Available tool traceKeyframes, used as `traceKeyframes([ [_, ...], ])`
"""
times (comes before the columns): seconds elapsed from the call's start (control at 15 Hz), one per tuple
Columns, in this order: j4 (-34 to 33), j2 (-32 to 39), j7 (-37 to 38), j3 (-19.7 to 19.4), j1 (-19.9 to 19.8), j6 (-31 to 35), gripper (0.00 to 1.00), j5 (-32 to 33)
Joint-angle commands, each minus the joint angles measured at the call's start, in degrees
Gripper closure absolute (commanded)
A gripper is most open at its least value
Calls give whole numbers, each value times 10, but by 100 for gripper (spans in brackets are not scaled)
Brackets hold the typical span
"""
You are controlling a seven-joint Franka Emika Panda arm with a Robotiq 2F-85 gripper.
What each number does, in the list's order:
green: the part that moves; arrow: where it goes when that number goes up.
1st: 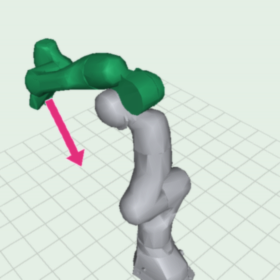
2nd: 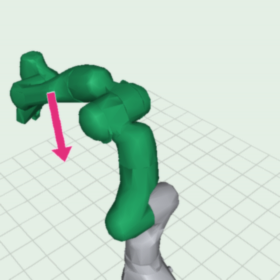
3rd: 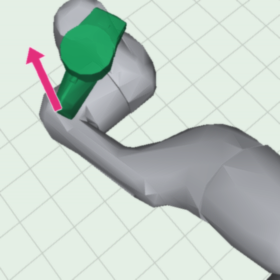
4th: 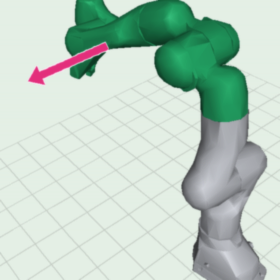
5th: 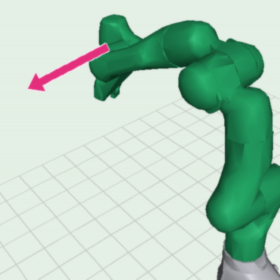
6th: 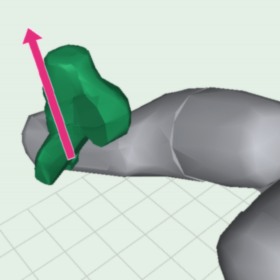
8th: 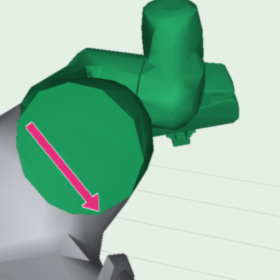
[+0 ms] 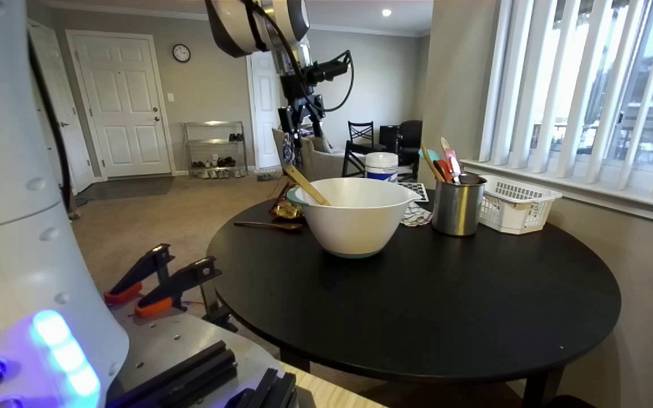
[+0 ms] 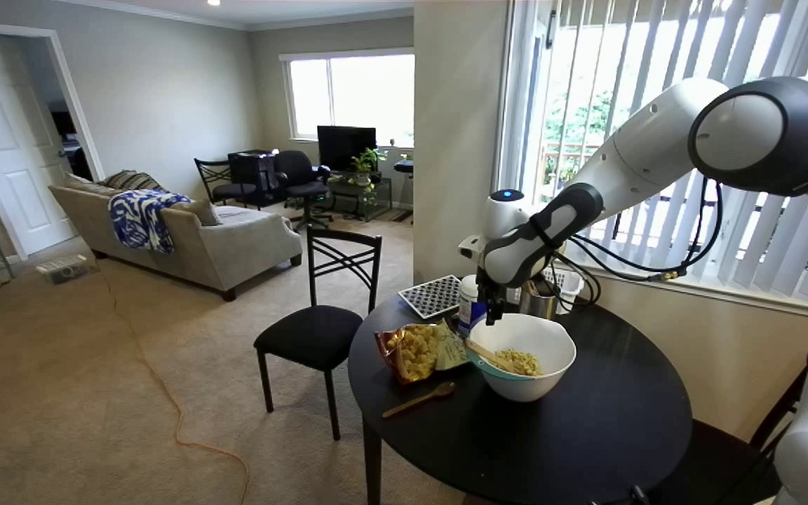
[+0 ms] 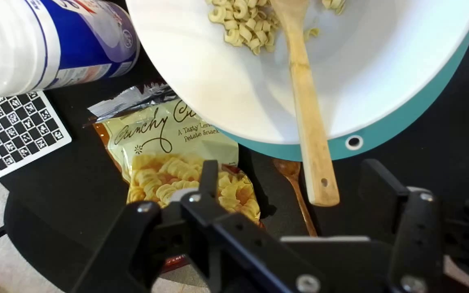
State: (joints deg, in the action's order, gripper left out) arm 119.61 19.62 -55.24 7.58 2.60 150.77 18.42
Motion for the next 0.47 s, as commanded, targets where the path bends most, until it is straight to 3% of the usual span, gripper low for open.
traceKeyframes([
  [0.0,-1,0,-1,-1,1,-2,5,-1],
  [0.07,-1,0,-1,0,1,-2,0,-1],
  [0.4,-1,0,-1,-1,1,-2,0,-1],
])
